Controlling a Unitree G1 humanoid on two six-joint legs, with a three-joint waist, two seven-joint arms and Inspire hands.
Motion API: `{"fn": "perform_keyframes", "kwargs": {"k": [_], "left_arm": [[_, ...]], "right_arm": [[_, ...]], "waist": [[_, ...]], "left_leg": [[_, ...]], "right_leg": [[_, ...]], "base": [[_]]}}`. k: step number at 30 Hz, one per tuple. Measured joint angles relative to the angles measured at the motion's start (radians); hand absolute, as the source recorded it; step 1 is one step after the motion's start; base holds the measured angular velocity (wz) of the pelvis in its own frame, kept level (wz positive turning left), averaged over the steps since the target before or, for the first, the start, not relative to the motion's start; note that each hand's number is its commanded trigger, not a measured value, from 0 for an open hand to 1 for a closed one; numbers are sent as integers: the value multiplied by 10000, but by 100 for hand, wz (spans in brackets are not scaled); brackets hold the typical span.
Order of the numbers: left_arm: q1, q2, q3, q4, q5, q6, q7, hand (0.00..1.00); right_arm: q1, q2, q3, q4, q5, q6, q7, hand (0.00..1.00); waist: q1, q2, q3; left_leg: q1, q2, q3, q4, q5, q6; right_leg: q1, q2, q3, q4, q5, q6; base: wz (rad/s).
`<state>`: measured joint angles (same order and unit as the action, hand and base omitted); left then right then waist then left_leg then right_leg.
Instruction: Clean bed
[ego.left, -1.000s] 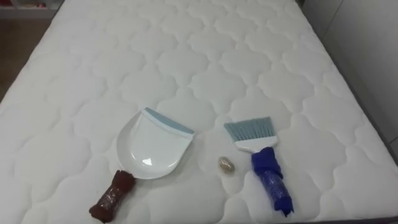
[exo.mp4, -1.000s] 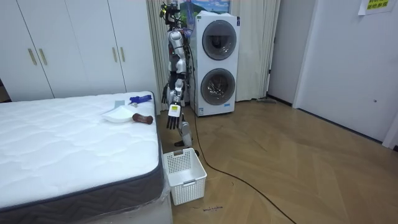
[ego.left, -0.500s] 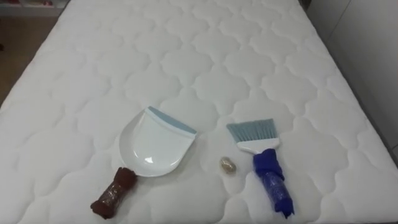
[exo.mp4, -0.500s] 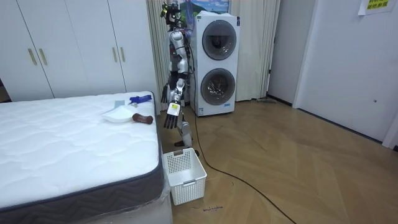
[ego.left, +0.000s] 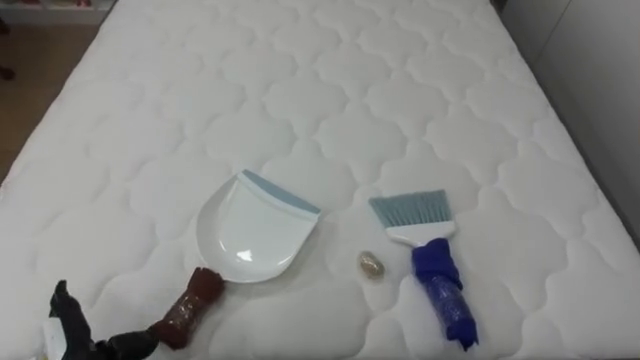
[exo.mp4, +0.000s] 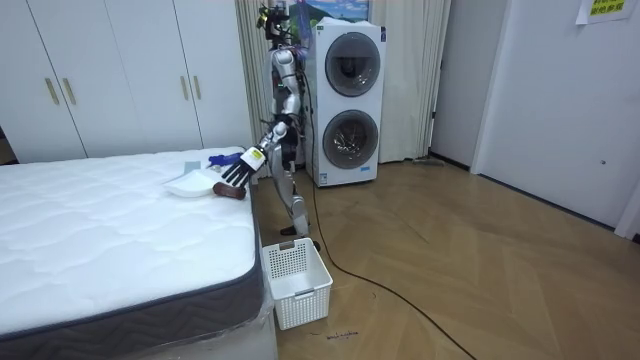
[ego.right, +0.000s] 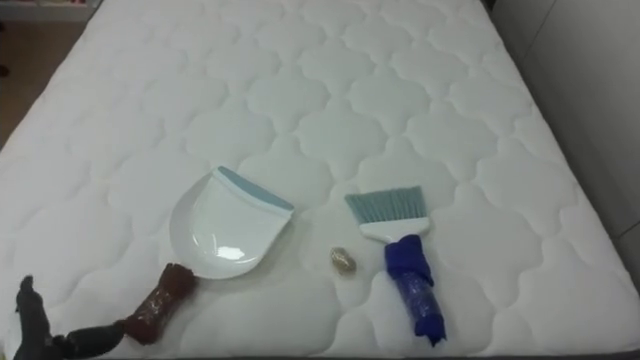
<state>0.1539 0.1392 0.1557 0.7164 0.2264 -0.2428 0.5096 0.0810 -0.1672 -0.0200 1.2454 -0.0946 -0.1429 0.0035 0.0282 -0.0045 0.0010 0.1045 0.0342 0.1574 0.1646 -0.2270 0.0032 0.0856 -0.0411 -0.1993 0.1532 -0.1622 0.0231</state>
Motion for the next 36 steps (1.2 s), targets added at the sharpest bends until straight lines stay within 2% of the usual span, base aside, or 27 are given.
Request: {"fn": "perform_keyframes", "kwargs": {"k": [4,9,13,18,21,26,29,32,36], "left_arm": [[-119,10,-268,-345,-9,-116,-2,0],[-359,237,-1006,-593,-17,-163,-103,0],[-474,319,-1225,-883,-4,-176,-206,0],[-1232,321,-1401,0,-130,-173,-199,0],[-1324,316,-1724,251,-373,-171,-227,0],[-1562,311,-1915,584,-378,-117,-346,0],[-1641,311,-2005,807,-378,-62,-432,0],[-1645,311,-2028,832,-384,-37,-520,0],[-1657,311,-2110,1167,-385,-17,-664,0]], "right_arm": [[-8,-10,0,-6,27,0,46,0],[-29,-23,232,-23,76,5,77,0],[-106,-24,381,-49,72,31,44,0],[-286,-57,603,-21,123,139,58,0],[-656,-58,823,64,138,140,17,0],[-913,-100,1161,131,186,238,-63,0],[-1061,-98,1182,381,187,326,-138,0],[-1151,-104,1177,412,178,346,-159,0],[-1193,-82,1186,404,153,345,-156,0]], "waist": [[-19,-32,1],[-160,-74,1],[-252,-84,4],[-348,-53,15],[-504,-16,32],[-527,16,53],[-528,26,64],[-578,9,83],[-586,-93,148]], "left_leg": [[-5,-5,-4,24,1,1],[-62,-16,-2,49,1,2],[-71,-11,35,49,1,2],[-298,5,38,151,1,3],[-716,17,47,319,1,3],[-1144,53,53,447,2,4],[-1214,53,58,532,2,4],[-1403,59,72,576,2,4],[-1476,67,93,564,3,5]], "right_leg": [[-2,-10,-14,-17,0,0],[-19,-22,-11,-15,0,1],[-68,-20,25,-3,0,0],[-268,-32,-36,71,2,-2],[-642,-53,-74,201,18,-29],[-1104,-54,-91,365,27,-44],[-1132,-85,-264,366,27,-44],[-1336,-92,-262,430,27,-44],[-1460,-91,-247,511,26,-43]], "base": [[0],[0],[-4],[2],[3],[-1],[0],[-1],[-3]]}}
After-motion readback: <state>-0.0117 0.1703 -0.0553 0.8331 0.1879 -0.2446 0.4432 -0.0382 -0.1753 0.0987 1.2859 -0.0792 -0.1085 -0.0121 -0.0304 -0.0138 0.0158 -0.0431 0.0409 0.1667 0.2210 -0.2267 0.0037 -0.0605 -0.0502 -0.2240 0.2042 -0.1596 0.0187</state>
